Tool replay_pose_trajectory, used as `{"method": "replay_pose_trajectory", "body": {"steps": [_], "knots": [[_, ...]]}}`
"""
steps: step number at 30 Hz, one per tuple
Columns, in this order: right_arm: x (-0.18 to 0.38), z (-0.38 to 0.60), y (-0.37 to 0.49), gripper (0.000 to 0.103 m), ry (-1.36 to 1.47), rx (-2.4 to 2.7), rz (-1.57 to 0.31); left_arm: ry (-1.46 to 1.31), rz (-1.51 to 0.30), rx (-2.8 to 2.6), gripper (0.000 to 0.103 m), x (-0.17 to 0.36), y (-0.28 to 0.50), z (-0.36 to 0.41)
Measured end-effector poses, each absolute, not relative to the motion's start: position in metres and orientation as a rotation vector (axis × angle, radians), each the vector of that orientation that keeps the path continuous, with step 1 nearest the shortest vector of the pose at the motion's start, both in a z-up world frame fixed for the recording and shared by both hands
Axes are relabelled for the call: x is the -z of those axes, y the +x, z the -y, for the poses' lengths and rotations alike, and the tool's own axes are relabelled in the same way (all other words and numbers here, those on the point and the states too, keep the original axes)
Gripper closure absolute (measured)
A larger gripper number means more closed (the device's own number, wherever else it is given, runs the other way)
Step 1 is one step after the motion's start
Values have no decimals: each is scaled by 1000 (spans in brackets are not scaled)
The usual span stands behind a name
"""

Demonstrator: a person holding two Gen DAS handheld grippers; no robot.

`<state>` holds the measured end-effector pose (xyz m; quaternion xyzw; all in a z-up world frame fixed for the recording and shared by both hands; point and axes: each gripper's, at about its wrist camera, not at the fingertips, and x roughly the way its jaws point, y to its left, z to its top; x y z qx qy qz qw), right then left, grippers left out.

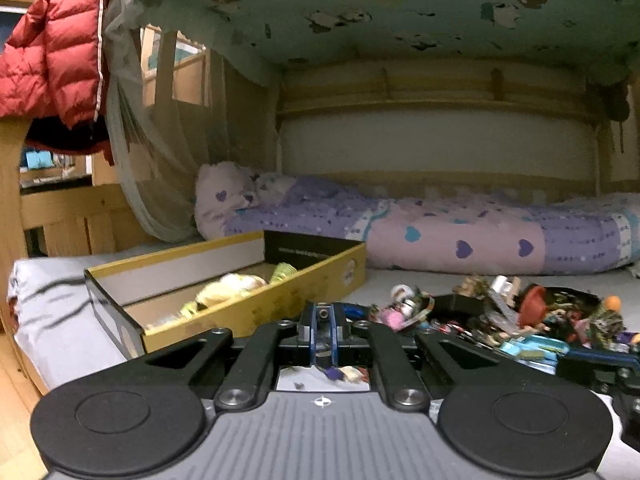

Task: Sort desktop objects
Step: 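Carry the held brick with the left gripper toward the yellow box, then lower the held brick into the yellow box with the left gripper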

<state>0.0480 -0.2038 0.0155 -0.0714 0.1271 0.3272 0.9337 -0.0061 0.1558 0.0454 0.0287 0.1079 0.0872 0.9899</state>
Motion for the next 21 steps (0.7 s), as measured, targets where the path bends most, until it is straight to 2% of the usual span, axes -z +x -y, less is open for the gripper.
{"method": "replay_pose_trajectory", "body": {"steps": [21], "knots": [[-20,161,75,99,-141,-726,-233,25,-225,-316,96,-57,62,-226]]}}
